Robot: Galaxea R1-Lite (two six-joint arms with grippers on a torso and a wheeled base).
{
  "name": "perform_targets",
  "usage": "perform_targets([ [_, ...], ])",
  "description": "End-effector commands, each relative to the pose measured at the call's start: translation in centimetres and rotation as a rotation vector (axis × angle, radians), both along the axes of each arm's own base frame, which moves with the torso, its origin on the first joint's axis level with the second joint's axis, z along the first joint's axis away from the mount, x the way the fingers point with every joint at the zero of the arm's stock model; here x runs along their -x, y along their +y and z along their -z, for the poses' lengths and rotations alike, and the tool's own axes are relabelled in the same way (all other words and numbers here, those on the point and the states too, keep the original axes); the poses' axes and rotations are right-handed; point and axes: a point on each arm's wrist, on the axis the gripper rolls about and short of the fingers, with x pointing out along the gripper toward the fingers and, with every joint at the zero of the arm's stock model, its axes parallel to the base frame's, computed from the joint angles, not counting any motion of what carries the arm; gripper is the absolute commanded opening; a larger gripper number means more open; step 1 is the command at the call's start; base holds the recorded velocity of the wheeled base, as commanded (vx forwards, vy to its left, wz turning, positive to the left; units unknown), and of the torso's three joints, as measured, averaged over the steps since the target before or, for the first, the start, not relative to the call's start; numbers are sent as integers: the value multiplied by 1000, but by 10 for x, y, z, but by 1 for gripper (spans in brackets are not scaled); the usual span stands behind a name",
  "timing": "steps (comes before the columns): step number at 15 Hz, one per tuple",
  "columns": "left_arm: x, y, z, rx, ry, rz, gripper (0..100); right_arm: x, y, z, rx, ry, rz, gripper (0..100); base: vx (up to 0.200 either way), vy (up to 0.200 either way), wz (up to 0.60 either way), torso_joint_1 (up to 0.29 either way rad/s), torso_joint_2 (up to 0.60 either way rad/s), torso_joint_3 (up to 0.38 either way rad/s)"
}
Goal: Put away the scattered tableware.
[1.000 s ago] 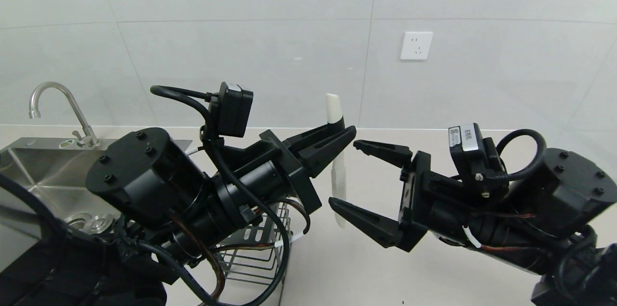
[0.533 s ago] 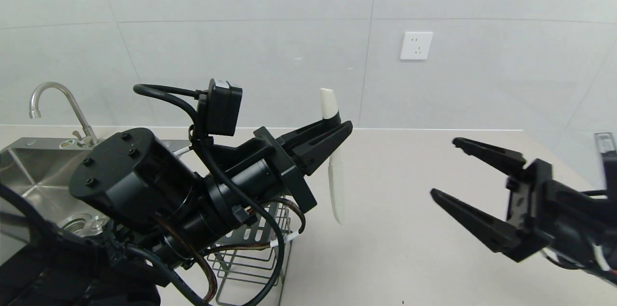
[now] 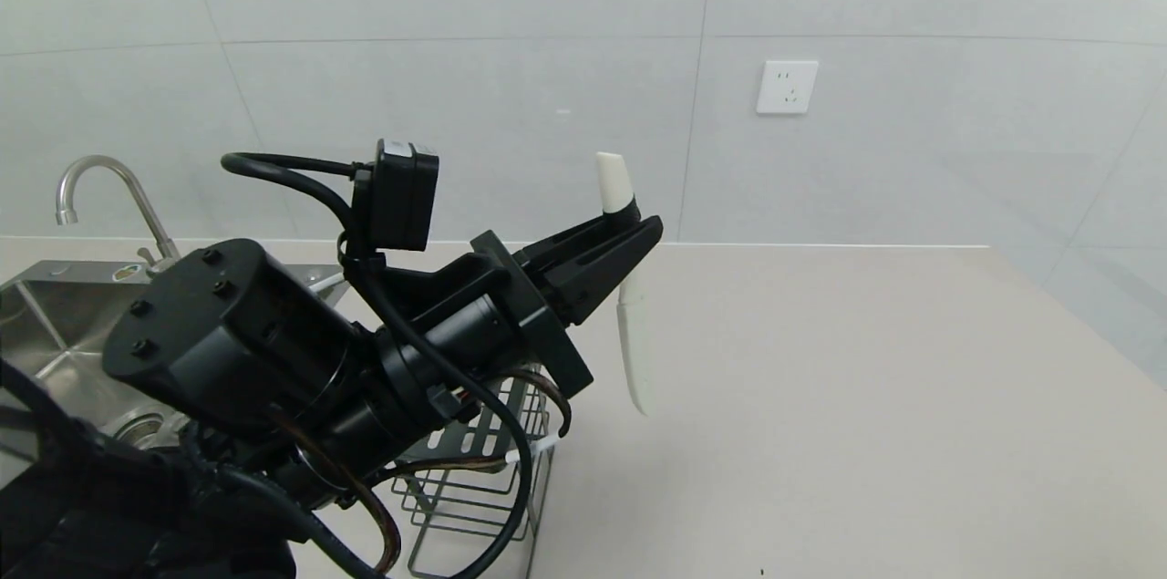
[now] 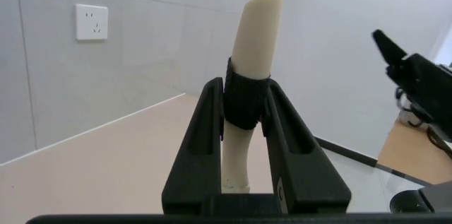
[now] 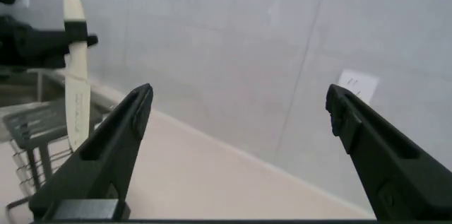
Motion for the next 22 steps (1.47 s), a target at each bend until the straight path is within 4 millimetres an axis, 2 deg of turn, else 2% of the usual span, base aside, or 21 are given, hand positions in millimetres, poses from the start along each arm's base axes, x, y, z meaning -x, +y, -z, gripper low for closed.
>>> perform_targets([
  [1,1,2,-3,9,-8,-2,0,59,-5,-1,0,-186,48,100,0,0,0,0,0,0],
  [2,2,4,0,-2,1,-2,0,79,-5,8,1,-204,58,100,0,0,0,0,0,0],
  [3,3,4,2,-10,8,-2,0,91,-5,16,2,-208,63,100,0,0,0,0,0,0],
  [5,3,4,3,-17,1,-6,0,103,-6,30,4,-188,64,100,0,0,0,0,0,0],
  [7,3,4,3,-23,-12,-12,0,117,-6,59,8,-123,66,100,0,0,0,0,0,0],
  [9,3,5,3,-25,-12,-12,0,115,-6,66,-9,-66,100,100,0,0,0,0,0,0],
  [12,7,8,-1,-16,-20,-12,0,102,-9,87,-54,177,246,100,0,0,0,0,0,0],
  [17,14,19,-7,-3,-33,-22,0,96,-13,107,-94,389,423,100,0,0,0,0,0,0],
  [21,8,26,-8,-1,-37,-55,0,96,-15,123,-85,543,512,100,0,0,0,0,0,0],
  [22,9,29,-11,5,-48,-64,0,96,-15,122,-90,536,516,100,0,0,0,0,0,0],
])
